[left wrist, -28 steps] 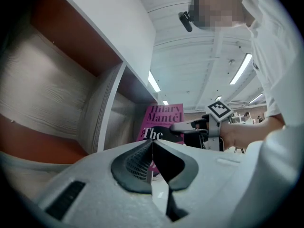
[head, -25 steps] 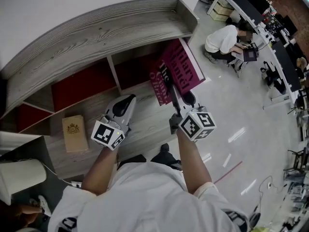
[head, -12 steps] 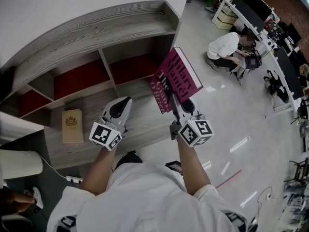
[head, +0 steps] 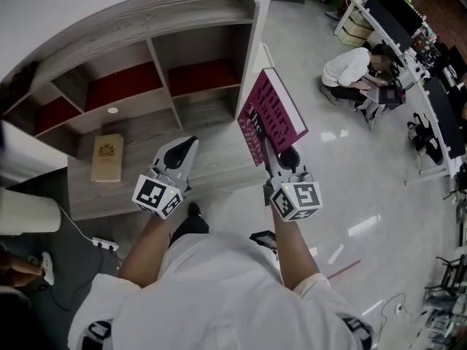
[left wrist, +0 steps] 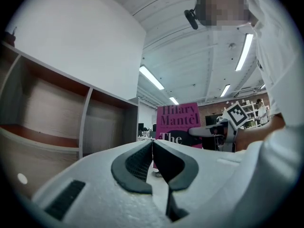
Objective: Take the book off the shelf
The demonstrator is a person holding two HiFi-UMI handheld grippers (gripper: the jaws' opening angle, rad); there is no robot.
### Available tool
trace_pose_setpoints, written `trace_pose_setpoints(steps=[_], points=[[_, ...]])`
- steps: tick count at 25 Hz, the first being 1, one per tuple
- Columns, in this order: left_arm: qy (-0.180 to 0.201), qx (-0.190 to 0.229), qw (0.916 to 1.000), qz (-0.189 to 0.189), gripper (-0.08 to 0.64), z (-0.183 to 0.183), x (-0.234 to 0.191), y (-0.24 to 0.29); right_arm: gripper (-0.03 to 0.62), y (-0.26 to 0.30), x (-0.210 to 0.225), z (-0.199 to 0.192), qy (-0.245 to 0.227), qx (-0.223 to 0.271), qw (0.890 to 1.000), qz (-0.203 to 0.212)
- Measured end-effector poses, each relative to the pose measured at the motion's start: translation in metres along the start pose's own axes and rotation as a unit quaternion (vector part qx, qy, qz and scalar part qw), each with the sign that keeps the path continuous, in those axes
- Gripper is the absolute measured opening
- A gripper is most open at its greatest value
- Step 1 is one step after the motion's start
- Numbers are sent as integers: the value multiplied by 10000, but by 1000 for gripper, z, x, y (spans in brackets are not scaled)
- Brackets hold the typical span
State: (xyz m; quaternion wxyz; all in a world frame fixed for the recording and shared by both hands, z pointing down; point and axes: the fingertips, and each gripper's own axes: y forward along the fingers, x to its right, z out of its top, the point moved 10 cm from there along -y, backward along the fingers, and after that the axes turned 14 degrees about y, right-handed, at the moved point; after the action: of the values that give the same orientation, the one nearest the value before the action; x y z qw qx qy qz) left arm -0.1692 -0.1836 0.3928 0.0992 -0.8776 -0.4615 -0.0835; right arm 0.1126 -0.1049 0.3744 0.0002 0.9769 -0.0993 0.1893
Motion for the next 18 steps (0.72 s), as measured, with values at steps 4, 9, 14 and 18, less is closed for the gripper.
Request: trace_pose_setpoints(steps=[4, 9, 14, 18], points=[[55, -78, 9997, 227, 17, 8, 28, -23, 149, -32, -6, -7, -393, -103, 9991, 139], [108, -212, 9990, 390, 17, 14, 60, -50, 149, -64, -10, -14, -655, -204, 9970, 361], [10, -367, 9976, 584, 17, 15, 88, -76, 149, -89, -13, -28, -654, -374, 9957, 537], [-65, -505, 9966, 641, 17, 12, 106, -90, 149, -108, -14, -37, -627, -458, 9951, 616]])
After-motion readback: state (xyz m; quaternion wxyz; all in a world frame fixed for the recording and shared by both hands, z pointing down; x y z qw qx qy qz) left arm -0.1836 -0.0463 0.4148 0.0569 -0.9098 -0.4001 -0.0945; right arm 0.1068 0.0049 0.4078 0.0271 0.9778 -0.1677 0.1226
